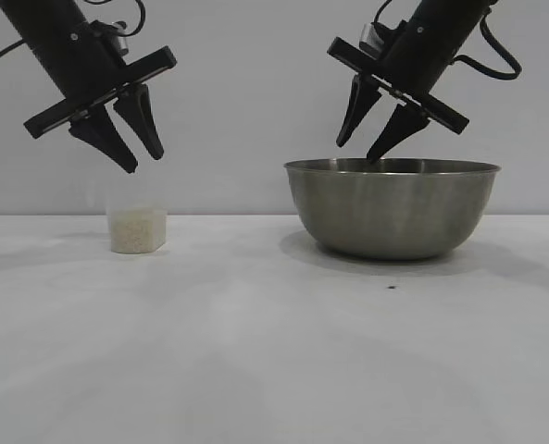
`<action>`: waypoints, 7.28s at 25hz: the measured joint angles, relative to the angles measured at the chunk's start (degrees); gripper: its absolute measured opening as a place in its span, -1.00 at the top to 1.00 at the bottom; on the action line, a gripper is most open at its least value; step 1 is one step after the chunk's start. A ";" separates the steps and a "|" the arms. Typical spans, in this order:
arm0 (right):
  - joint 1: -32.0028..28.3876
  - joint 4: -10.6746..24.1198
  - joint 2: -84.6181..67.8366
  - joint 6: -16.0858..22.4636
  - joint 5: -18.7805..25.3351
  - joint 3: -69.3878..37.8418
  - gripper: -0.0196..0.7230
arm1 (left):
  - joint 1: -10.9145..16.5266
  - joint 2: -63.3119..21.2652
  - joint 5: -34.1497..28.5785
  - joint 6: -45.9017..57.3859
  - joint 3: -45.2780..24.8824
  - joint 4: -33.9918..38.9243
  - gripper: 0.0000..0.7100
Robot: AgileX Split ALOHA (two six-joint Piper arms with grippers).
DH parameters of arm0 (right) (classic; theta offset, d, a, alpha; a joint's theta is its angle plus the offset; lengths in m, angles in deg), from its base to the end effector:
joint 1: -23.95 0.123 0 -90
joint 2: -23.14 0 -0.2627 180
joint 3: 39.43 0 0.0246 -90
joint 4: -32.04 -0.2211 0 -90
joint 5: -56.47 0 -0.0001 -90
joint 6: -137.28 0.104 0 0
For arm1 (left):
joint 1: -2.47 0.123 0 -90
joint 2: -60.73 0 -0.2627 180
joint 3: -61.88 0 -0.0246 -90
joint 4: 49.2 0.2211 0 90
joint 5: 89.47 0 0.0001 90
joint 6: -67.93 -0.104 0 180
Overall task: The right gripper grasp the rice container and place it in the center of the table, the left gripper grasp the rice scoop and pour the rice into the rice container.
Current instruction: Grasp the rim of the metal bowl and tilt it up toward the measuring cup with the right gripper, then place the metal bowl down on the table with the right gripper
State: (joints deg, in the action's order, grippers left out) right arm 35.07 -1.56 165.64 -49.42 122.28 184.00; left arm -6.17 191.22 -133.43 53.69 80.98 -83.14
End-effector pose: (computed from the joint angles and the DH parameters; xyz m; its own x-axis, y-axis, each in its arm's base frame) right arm 0.4414 0.1403 0.1876 -0.9650 -0.0592 -0.2557 -0.1889 0.8329 0.5202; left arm 0.4222 -0.1050 0.1820 -0.9055 -0.0500 -0.4215 0.1507 0.8905 -0.4294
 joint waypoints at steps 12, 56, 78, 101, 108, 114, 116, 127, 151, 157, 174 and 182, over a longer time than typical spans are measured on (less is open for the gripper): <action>0.00 -0.22 0.00 -0.22 -0.35 0.00 0.11 | 0.00 0.00 0.10 0.00 0.00 0.00 0.23; 0.00 24.30 -8.19 7.10 5.24 0.00 0.11 | 0.00 -15.21 -12.69 6.71 0.00 23.96 0.23; -3.52 29.82 -4.14 8.82 5.37 -0.57 0.11 | 5.89 -16.88 -15.22 15.66 -8.14 37.12 0.23; -3.52 27.43 2.06 8.82 4.96 -0.57 0.24 | 8.97 -16.88 -14.61 15.66 -8.14 36.51 0.23; -3.52 25.74 2.06 7.96 4.84 -0.57 0.95 | 8.97 -16.88 -14.61 15.66 -8.14 36.51 0.23; -3.52 24.96 2.06 7.83 4.84 -0.57 0.95 | 8.97 -16.88 -14.61 15.66 -8.14 36.51 0.23; -3.52 24.73 2.06 7.70 4.84 -0.57 0.95 | 8.97 -16.88 -14.61 15.66 -8.14 36.51 0.23; -3.52 20.78 0.65 6.11 4.84 -0.61 0.95 | 8.97 -16.88 -14.72 15.66 -8.14 36.51 0.23; 0.46 14.61 -3.45 5.82 5.25 -1.67 0.95 | 8.97 -16.88 -14.94 15.66 -8.14 36.51 0.23; 0.46 13.99 -3.96 4.86 4.82 -9.86 0.95 | 8.97 -16.88 -14.94 15.66 -8.14 36.47 0.23; 2.00 12.28 -4.05 2.85 1.05 -11.58 0.95 | 8.97 -16.88 -14.54 15.66 -8.14 36.47 0.23; 2.07 10.24 -1.99 2.83 -0.47 -11.58 0.95 | 8.97 -16.88 -14.54 15.66 -8.14 36.47 0.23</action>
State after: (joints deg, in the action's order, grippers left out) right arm 37.14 8.68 163.65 -46.59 121.81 172.42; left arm 2.80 174.34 -147.97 69.35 72.85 -46.67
